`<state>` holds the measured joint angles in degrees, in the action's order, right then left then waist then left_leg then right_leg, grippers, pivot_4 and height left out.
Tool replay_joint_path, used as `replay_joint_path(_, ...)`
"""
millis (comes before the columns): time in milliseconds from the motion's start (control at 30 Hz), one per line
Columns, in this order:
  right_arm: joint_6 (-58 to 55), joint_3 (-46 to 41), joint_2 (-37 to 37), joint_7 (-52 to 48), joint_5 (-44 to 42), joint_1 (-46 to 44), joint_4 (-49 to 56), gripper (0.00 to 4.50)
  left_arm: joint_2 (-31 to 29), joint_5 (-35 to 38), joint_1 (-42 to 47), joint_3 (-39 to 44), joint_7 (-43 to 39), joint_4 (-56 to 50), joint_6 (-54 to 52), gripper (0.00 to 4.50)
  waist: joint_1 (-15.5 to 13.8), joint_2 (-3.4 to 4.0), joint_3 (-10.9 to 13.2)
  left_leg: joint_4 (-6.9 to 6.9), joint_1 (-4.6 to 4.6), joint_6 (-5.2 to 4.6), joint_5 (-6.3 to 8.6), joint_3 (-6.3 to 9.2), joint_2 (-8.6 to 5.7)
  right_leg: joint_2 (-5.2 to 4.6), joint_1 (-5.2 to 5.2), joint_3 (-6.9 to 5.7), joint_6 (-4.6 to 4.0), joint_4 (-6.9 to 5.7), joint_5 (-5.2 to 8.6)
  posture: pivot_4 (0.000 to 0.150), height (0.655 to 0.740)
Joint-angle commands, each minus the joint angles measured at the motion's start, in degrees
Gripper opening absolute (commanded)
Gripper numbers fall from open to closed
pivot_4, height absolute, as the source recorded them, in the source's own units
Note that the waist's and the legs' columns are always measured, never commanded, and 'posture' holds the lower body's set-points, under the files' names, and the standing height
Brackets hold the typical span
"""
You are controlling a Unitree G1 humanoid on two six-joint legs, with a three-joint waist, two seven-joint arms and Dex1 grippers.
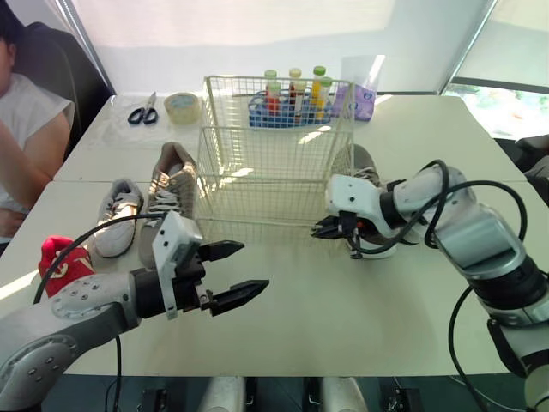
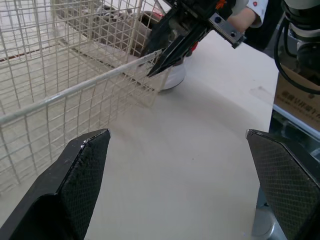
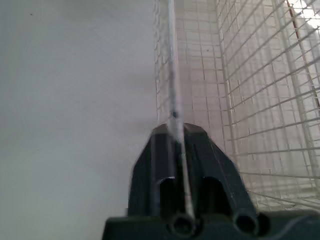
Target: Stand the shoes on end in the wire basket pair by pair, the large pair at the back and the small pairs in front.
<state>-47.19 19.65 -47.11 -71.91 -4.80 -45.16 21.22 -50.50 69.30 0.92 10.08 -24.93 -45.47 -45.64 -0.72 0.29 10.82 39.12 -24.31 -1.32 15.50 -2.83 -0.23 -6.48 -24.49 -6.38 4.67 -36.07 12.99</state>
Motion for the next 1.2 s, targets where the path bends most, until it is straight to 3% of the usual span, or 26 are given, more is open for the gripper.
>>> replay_joint_path(33, 0.5, -4.1, -1.6, -1.4, -4.0, -1.1, 2.2, 2.57, 0.3, -0.2, -0.4, 0.6, -1.5, 0.2, 0.7, 4.5, 0.0, 0.0, 0.0, 0.0, 0.01, 0.0, 0.0, 0.0, 0.01, 0.01, 0.0, 0.0, 0.0, -0.01, 0.0, 0.15, 0.74)
replay_joint_path(67, -2.1, -6.6, -1.7, -2.6, -7.3, -2.3, 2.5, 3.07, 0.4, 0.1, -0.7, 0.8, -1.7, 0.5, 0.6, 4.5, 0.0, 0.0, 0.0, 0.0, 0.01, 0.0, 0.0, 0.01, 0.02, 0.02, 0.0, 0.0, 0.0, -0.01, 0.0, 0.15, 0.74)
replay_joint_path(233, -14.2, -22.6, -1.3, -0.9, -21.3, -10.8, -1.0, 3.07, 0.8, 3.3, -2.2, 3.4, -2.5, 2.2, 0.8, 4.5, 0.0, 0.0, 0.0, 0.0, 0.01, -0.05, 0.02, 0.01, 0.03, 0.01, 0.0, 0.0, 0.0, -0.02, 0.0, 0.15, 0.74)
replay_joint_path(300, -16.6, -30.7, -0.3, 6.1, -21.8, -12.5, -5.5, 3.07, 1.1, 5.9, -0.8, 4.7, -2.0, 3.2, 0.9, 4.5, -0.2, -0.1, -0.1, 0.0, 0.02, -0.06, 0.04, 0.04, 0.05, 0.01, 0.01, 0.0, -0.02, -0.01, 0.0, 0.15, 0.74)
replay_joint_path(333, -17.7, -35.0, 1.4, 11.3, -21.2, -12.7, -7.1, 3.35, 1.1, 6.7, 0.1, 4.9, -1.8, 3.8, 0.7, 4.5, -0.3, -0.22, -0.1, 0.0, 0.02, -0.06, 0.04, 0.07, 0.04, 0.0, 0.04, -0.02, -0.03, 0.01, 0.01, 0.15, 0.74)
replay_joint_path(433, -20.5, -47.3, 6.9, 19.9, -23.8, -5.1, -3.5, 4.4, 3.1, 10.7, 2.2, 4.3, 1.1, 5.1, 0.9, 4.5, -0.4, -0.47, -0.3, 0.01, 0.02, -0.06, 0.04, 0.07, 0.02, -0.06, 0.09, -0.01, -0.19, 0.07, 0.07, 0.15, 0.74)
replay_joint_path(567, -16.4, -54.2, 15.2, 28.5, -24.0, 11.5, 6.5, 4.48, 7.2, 14.6, -0.4, 4.2, 5.0, 4.9, 1.7, 4.5, -0.2, -0.44, -0.3, -0.01, 0.03, -0.18, 0.11, 0.0, -0.03, -0.28, 0.16, 0.03, 0.0, 0.05, -0.04, 0.15, 0.74)
replay_joint_path(767, -8.2, -52.8, 25.7, 42.3, -20.3, 28.7, 16.3, 4.48, 7.6, 10.2, -5.6, 2.6, 6.7, 1.7, 2.1, 4.5, 0.0, 0.0, -0.2, -0.1, 0.11, -0.12, 0.06, -0.14, 0.01, -0.07, 0.03, 0.06, 0.0, -0.1, -0.02, 0.15, 0.74)
replay_joint_path(833, -5.3, -50.6, 28.4, 45.1, -19.5, 32.7, 17.8, 4.48, 6.6, 5.2, -6.7, 0.7, 5.1, 0.0, 2.0, 4.5, 0.0, 0.0, -0.2, -0.09, 0.17, -0.07, 0.03, -0.09, 0.03, 0.01, 0.09, 0.08, -0.03, -0.06, -0.01, 0.15, 0.74)
replay_joint_path(1000, 0.3, -45.5, 31.4, 47.7, -19.3, 39.0, 16.5, 4.48, 7.1, 0.2, -9.0, -1.5, 3.3, -1.6, 2.8, 4.5, 0.0, 0.04, -0.3, -0.08, 0.34, -0.06, 0.02, -0.15, 0.05, 0.04, 0.16, 0.21, -0.32, -0.04, 0.11, 0.15, 0.74)
replay_joint_path(1200, 7.4, -39.9, 31.0, 48.3, -17.0, 40.5, 8.7, 4.48, 8.8, -2.9, -9.0, -2.9, 3.5, -1.7, 3.4, 4.5, 0.1, 0.04, -0.3, -0.1, 0.33, -0.07, 0.02, -0.14, 0.06, 0.05, 0.13, 0.23, -0.33, -0.03, 0.11, 0.15, 0.74)
